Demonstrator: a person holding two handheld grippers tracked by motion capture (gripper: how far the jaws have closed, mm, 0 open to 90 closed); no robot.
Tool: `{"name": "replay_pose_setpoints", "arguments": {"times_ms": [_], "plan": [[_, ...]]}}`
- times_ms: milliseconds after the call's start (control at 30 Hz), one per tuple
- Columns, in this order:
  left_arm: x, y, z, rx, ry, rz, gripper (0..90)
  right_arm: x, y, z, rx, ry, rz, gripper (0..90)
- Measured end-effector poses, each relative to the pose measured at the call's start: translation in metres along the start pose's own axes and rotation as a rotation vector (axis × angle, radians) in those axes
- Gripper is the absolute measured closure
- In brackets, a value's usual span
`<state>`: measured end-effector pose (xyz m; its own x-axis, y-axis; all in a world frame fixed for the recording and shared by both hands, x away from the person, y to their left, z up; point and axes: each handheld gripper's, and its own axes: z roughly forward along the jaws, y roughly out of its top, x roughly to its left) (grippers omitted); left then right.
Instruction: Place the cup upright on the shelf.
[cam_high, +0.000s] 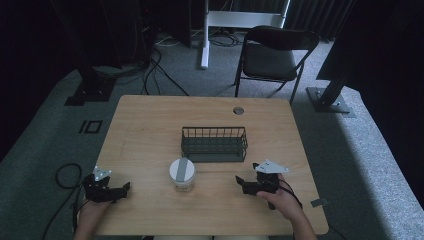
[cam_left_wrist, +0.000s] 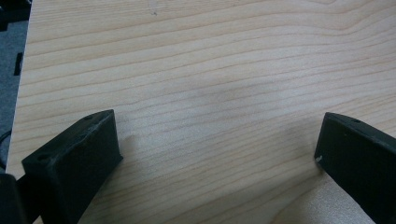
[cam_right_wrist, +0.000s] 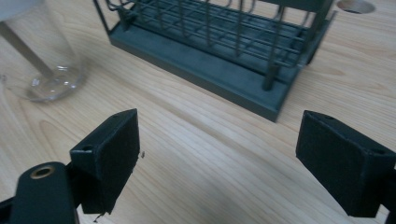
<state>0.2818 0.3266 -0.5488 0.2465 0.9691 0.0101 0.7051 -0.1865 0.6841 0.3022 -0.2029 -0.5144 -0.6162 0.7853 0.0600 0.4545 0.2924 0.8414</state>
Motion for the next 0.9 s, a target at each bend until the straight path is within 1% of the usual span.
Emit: {"name": "replay_pose_setpoints", "arguments": {"times_ms": [33, 167, 233, 300, 367, 400, 433, 467, 533, 600, 633, 667, 700, 767, 833, 867, 900], "plan": [[0.000, 0.000, 0.000, 0.000, 0.000, 0.000, 0.1, 0.005, 0.001, 0.002, -0.004, 0.019, -0.007, 13.5], [0.000, 0.000, 0.000, 0.000, 0.000, 0.000, 0.1, 0.009, 0.002, 0.006, -0.005, 0.033, -0.017, 13.9], [0.000, 0.000, 0.000, 0.000, 0.000, 0.000, 0.1, 0.014, 0.003, 0.009, -0.004, 0.051, -0.026, 13.9], [0.000, 0.000, 0.000, 0.000, 0.000, 0.000, 0.1, 0.016, 0.004, 0.010, -0.006, 0.055, -0.029, 13.9], [0.000, 0.000, 0.000, 0.000, 0.000, 0.000, 0.1, 0.020, 0.005, 0.012, -0.008, 0.074, -0.041, 13.9], [0.000, 0.000, 0.000, 0.001, -0.001, 0.000, 0.1, 0.024, 0.006, 0.015, -0.009, 0.093, -0.047, 13.9], [0.000, 0.000, 0.000, 0.001, -0.001, 0.000, 0.1, 0.027, 0.006, 0.016, -0.010, 0.102, -0.057, 13.9], [0.000, 0.000, 0.000, 0.001, -0.001, 0.000, 0.1, 0.027, 0.006, 0.016, -0.010, 0.102, -0.057, 13.9], [0.000, 0.000, 0.000, 0.000, -0.001, -0.001, 0.1, 0.034, 0.007, 0.021, -0.011, 0.126, -0.071, 13.9], [0.000, 0.000, 0.000, 0.000, -0.001, -0.001, 0.1, 0.038, 0.008, 0.025, -0.009, 0.145, -0.076, 13.9], [0.000, 0.000, 0.000, 0.000, -0.001, -0.001, 0.1, 0.038, 0.008, 0.025, -0.009, 0.145, -0.076, 13.9], [0.000, 0.000, 0.000, 0.000, -0.001, -0.001, 0.1, 0.041, 0.008, 0.028, -0.009, 0.157, -0.088, 13.9], [0.000, 0.000, 0.000, 0.000, -0.001, -0.001, 0.1, 0.041, 0.008, 0.028, -0.009, 0.157, -0.088, 13.9], [0.000, 0.000, 0.000, 0.000, -0.001, -0.001, 0.1, 0.047, 0.010, 0.031, -0.013, 0.180, -0.098, 13.9], [0.000, 0.000, 0.000, 0.000, -0.001, -0.001, 0.1, 0.049, 0.011, 0.033, -0.015, 0.186, -0.101, 13.9], [0.000, 0.000, 0.000, 0.000, -0.001, -0.001, 0.1, 0.053, 0.012, 0.036, -0.017, 0.200, -0.105, 13.9], [0.000, 0.000, 0.000, 0.000, -0.001, -0.001, 0.1, 0.053, 0.012, 0.036, -0.017, 0.200, -0.105, 13.9]]}}
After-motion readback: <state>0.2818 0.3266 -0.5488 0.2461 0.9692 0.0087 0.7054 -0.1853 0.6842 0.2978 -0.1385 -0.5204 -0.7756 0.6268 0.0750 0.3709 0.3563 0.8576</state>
